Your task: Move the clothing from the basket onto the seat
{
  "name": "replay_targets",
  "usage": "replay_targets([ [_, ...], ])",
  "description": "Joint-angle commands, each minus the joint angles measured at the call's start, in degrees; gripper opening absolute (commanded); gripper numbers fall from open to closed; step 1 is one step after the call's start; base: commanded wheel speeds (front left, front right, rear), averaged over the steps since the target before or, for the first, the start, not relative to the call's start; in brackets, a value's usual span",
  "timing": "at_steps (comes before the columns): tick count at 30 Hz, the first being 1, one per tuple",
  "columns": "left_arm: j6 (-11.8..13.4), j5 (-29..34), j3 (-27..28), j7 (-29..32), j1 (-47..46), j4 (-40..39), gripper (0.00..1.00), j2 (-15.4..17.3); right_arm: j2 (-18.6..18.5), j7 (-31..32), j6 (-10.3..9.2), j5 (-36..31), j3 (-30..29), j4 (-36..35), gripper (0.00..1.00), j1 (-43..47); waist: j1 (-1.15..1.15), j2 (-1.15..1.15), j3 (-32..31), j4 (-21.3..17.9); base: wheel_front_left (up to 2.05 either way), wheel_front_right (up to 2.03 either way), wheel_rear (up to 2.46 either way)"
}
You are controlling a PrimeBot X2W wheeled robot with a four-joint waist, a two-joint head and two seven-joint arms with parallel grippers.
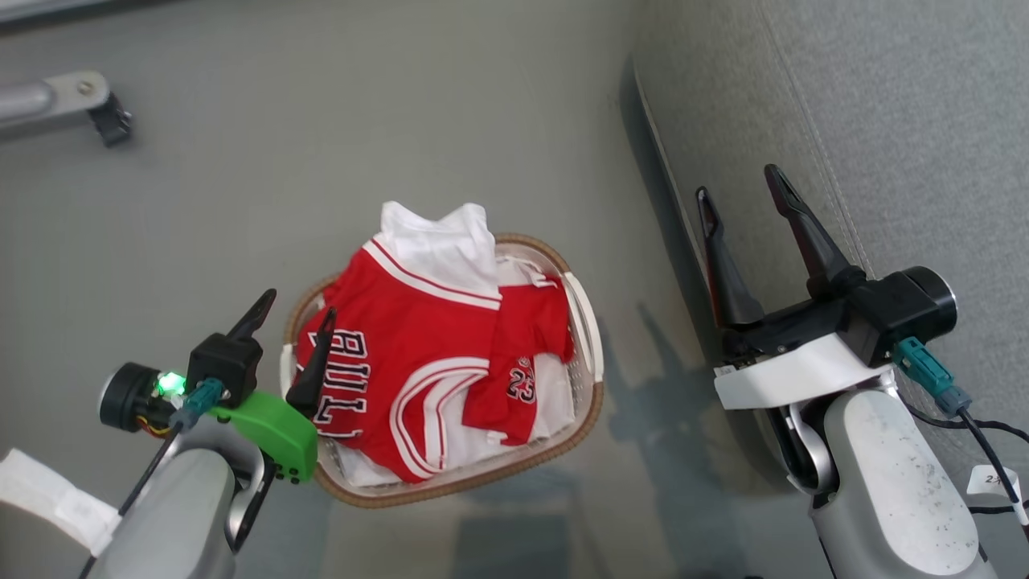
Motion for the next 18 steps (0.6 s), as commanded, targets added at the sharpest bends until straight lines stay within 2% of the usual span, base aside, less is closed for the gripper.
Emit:
replay_targets([
  [1,-0.18,-0.46,-1.38,-0.21,-2.84,1.79,1.00,1.29,0.06,-0.26,-0.01,0.50,0.49,-0.86,1.00,-0.80,-0.01,0.00,7.52,-5.45,0.00,0.00,0.00],
  [8,-0.17,0.37,-8.86,0.63,-9.66,13.96,1.00,2.41,0.05,-0.25,-0.01,2.28,2.10,-2.58,1.00,0.45,-0.01,0.00,11.81,-8.50,0.00,0.00,0.00],
  [16,-0.16,1.55,-13.97,5.13,-16.06,25.12,1.00,2.88,0.04,-0.26,-0.03,2.36,4.73,-2.01,1.00,1.74,-0.01,0.00,14.86,-10.78,0.00,0.00,0.00],
  [18,1.06,2.62,-14.68,6.14,-17.70,27.18,1.00,2.99,0.04,-0.26,-0.03,2.58,5.03,-2.34,1.00,2.13,-0.01,0.00,15.41,-11.17,0.00,0.00,0.00],
])
